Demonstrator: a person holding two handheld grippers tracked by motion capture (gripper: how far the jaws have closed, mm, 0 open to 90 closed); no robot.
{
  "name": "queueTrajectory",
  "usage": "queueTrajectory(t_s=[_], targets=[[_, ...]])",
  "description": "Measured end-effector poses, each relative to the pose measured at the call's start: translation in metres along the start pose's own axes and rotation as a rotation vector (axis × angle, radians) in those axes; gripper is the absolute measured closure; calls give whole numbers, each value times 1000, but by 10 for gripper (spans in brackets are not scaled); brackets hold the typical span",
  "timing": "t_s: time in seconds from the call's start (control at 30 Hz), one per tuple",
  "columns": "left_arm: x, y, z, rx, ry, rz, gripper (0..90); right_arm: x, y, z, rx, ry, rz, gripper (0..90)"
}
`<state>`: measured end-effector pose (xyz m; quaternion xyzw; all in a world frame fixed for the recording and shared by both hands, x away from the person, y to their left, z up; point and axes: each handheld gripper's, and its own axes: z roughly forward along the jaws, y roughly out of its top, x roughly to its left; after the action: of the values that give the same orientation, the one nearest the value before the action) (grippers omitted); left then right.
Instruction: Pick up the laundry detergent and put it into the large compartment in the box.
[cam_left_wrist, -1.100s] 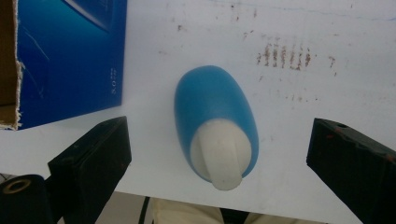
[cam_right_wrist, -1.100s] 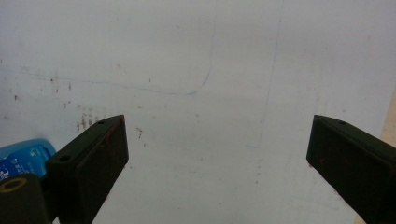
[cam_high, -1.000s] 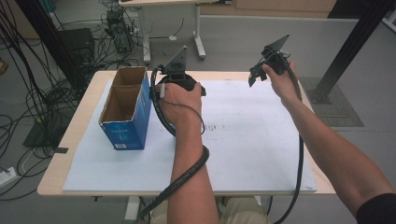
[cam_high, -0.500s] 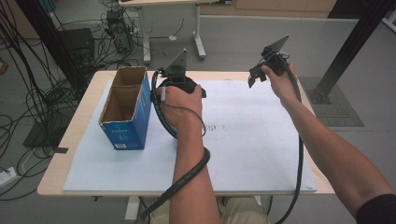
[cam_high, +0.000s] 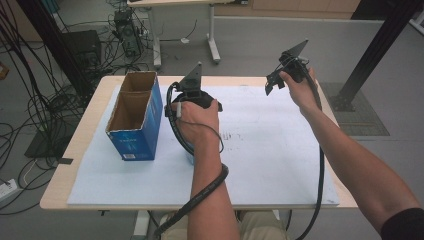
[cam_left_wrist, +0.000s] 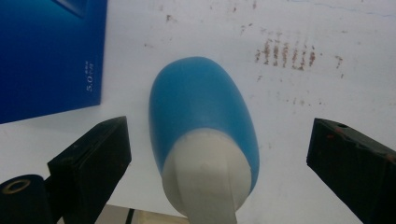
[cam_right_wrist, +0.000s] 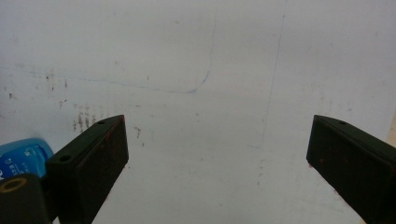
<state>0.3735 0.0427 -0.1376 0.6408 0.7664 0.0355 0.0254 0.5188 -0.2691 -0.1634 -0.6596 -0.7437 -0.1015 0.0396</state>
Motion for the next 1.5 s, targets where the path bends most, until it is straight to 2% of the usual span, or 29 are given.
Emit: queueTrajectory(t_s=[0.1,0.27,0.67,1.07,1.5], targets=[[1,0,2,2,0,-3,68,1,0,1,1,0,0,55],[5,-2,13,7,-2,-33,70,3,1,3,4,-2,-6,55],[3,-5,24,10,-6,-34,72,2,0,5,8,-7,-5,55],[1,-9,23,-17,2,-29,70,2,1,8,12,-6,-4,55],[2,-10,24,-17,6,-21,72,1,-1,7,7,-3,-3,55]])
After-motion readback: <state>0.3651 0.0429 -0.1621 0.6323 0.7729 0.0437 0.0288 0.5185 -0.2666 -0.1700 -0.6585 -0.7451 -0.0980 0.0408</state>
